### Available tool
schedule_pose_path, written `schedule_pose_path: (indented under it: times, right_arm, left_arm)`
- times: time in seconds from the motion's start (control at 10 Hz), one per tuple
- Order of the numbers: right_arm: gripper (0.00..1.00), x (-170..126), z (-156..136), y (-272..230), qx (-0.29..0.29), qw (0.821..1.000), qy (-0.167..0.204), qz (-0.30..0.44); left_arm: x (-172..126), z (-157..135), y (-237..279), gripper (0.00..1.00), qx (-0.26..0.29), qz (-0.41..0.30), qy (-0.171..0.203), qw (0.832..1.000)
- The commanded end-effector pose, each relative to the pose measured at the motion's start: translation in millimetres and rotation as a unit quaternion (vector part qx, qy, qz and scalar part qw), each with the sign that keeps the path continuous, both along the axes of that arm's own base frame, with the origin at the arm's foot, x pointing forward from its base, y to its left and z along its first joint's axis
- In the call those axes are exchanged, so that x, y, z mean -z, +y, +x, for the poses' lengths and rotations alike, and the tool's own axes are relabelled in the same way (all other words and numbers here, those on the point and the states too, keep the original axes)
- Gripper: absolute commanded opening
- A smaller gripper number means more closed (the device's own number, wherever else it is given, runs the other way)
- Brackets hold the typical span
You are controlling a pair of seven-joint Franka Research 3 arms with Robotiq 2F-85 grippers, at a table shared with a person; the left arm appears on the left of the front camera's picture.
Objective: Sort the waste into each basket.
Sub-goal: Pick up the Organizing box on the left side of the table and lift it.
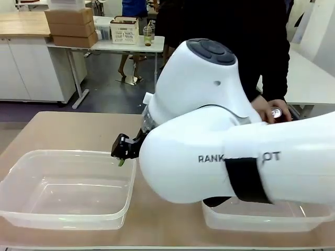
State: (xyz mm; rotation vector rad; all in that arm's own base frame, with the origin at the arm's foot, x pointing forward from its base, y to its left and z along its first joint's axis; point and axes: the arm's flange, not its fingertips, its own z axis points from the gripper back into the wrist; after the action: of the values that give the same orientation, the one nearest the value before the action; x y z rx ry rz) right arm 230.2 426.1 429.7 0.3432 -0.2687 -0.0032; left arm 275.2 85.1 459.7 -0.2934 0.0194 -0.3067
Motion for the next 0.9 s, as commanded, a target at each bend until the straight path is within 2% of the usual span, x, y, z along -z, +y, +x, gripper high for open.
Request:
schedule_pose_path:
  times: [0.0, 0.2, 0.3, 0.4, 0.5, 0.7, 0.8]
  right_arm:
    - [1.0, 21, 8, 33, 0.058, 0.998, 0.01, 0.015]
    - [1.0, 48, 16, 47, 0.108, 0.993, 0.036, 0.008]
    - [1.0, 56, 20, 50, 0.127, 0.991, 0.034, -0.006]
    - [1.0, 66, 23, 53, 0.127, 0.991, 0.046, -0.025]
    - [1.0, 74, 24, 59, 0.127, 0.99, 0.05, -0.039]
    - [1.0, 84, 29, 64, 0.104, 0.99, 0.072, -0.067]
    - [0.41, 88, 30, 66, 0.092, 0.989, 0.084, -0.085]
  left_arm:
    - [39, -4, -13, 1.0, 0.033, 0.007, 0.056, 0.998]
    - [77, -18, -23, 1.0, 0.056, 0.022, 0.1, 0.993]
    - [94, -23, -30, 1.0, 0.071, 0.034, 0.123, 0.989]
    - [106, -28, -37, 1.0, 0.085, 0.031, 0.145, 0.985]
    - [110, -30, -40, 1.0, 0.091, 0.024, 0.153, 0.984]
    - [107, -31, -41, 1.0, 0.094, 0.018, 0.147, 0.985]
    - [105, -32, -40, 0.9, 0.089, 0.015, 0.136, 0.987]
